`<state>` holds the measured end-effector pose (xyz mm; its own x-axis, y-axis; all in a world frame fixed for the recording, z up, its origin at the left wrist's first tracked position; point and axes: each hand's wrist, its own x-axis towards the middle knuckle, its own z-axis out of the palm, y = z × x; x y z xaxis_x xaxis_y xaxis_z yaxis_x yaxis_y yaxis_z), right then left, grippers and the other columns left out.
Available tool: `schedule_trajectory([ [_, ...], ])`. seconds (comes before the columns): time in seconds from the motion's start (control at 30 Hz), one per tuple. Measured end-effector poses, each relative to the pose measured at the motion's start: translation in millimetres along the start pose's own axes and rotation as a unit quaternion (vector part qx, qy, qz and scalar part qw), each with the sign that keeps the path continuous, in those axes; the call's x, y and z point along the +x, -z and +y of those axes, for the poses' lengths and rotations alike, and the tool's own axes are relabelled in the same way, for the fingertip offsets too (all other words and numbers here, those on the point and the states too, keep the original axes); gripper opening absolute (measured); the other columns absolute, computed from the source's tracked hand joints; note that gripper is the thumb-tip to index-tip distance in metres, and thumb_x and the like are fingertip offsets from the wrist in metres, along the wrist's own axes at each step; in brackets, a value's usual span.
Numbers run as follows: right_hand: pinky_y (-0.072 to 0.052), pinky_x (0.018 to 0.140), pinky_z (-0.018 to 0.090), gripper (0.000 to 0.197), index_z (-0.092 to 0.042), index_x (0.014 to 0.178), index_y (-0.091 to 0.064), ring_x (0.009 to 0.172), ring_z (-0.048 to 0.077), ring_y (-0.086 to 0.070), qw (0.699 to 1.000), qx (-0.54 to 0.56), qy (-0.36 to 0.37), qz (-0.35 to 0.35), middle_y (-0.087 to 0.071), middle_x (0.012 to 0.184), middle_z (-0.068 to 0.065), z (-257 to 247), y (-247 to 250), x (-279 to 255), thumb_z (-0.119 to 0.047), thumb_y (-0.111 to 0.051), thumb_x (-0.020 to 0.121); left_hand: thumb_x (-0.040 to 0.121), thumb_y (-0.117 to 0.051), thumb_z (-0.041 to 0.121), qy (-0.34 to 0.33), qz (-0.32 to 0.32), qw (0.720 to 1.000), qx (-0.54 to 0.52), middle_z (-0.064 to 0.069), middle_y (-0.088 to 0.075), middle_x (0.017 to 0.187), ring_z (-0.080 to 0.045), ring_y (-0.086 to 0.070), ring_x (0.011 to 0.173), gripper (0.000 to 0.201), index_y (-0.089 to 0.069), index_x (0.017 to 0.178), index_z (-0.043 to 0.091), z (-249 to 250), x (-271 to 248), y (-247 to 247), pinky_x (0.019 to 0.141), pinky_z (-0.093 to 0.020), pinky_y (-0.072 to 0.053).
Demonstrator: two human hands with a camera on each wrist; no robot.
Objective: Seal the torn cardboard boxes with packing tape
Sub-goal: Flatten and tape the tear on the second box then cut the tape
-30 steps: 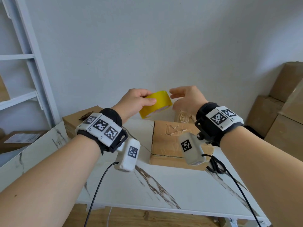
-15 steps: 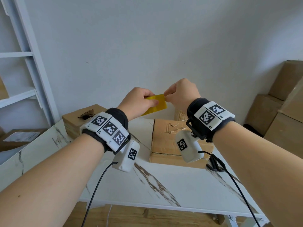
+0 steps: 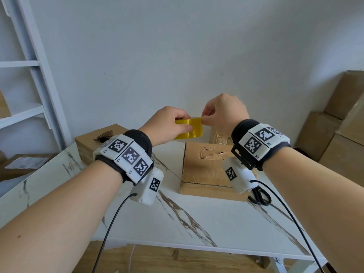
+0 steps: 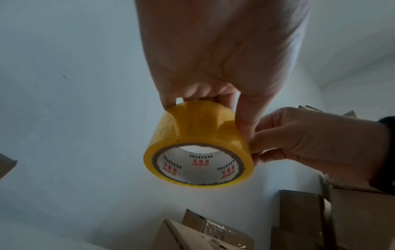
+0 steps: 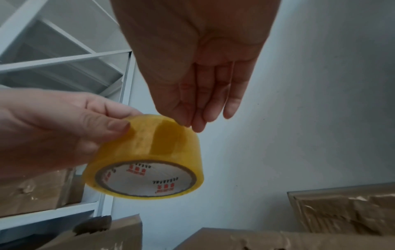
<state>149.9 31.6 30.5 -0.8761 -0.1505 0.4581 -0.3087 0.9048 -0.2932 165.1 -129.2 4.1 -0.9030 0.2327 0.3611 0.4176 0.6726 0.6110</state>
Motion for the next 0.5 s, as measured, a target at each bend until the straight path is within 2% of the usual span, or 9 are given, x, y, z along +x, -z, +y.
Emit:
schedule_trajectory([
  [0.2, -0.048, 0.059, 0.027, 0.008, -0.021, 0.071, -0.066, 0.069, 0.018, -0.059, 1.000, 0.020, -0.005, 0.016, -0.063, 0.069, -0.002, 2, -9, 1, -0.028, -0.065, 0.074, 0.091, -0.059, 0.025, 0.013, -0.001, 1.000, -0.023, 0.002, -0.058, 0.102, -0.015, -0.052, 0.093, 0.025, -0.064, 0.114, 0.015, 3, 2, -4, 0.066, -0.017, -0.038],
  [0.33, -0.040, 0.052, 0.024, 0.010, -0.011, 0.066, -0.067, 0.055, 0.012, -0.048, 0.988, 0.150, -0.022, -0.019, -0.054, 0.057, -0.004, 5, -7, 0, -0.017, -0.066, 0.074, 0.089, -0.062, 0.022, 0.045, 0.006, 0.995, -0.085, -0.004, -0.066, 0.099, -0.015, -0.058, 0.086, 0.017, -0.068, 0.103, 0.016, 1, 4, -1, 0.071, -0.020, -0.043],
  [0.4, -0.047, 0.055, 0.029, 0.011, -0.009, 0.065, -0.066, 0.055, 0.012, -0.049, 0.963, 0.260, -0.061, -0.018, -0.058, 0.059, 0.000, 9, -5, -1, -0.011, -0.063, 0.075, 0.089, -0.062, 0.021, 0.057, 0.005, 0.991, -0.125, -0.003, -0.066, 0.094, -0.011, -0.059, 0.080, 0.017, -0.068, 0.104, 0.015, 0, 5, 1, 0.067, -0.017, -0.044],
  [0.43, -0.053, 0.062, 0.033, 0.012, -0.009, 0.066, -0.065, 0.058, 0.014, -0.053, 0.942, 0.323, -0.084, -0.011, -0.061, 0.062, 0.003, 11, -6, -2, -0.009, -0.063, 0.077, 0.090, -0.061, 0.021, 0.065, 0.006, 0.987, -0.148, -0.003, -0.066, 0.094, -0.011, -0.059, 0.080, 0.019, -0.068, 0.106, 0.014, 0, 5, 2, 0.067, -0.016, -0.044],
  [0.5, -0.056, 0.073, 0.033, 0.008, -0.012, 0.075, -0.063, 0.065, 0.016, -0.058, 0.904, 0.413, -0.109, -0.007, -0.064, 0.069, 0.005, 13, -10, -2, -0.014, -0.068, 0.081, 0.090, -0.061, 0.021, 0.082, 0.013, 0.977, -0.195, -0.005, -0.067, 0.096, -0.014, -0.060, 0.084, 0.018, -0.067, 0.105, 0.014, 0, 7, 2, 0.072, -0.019, -0.045],
])
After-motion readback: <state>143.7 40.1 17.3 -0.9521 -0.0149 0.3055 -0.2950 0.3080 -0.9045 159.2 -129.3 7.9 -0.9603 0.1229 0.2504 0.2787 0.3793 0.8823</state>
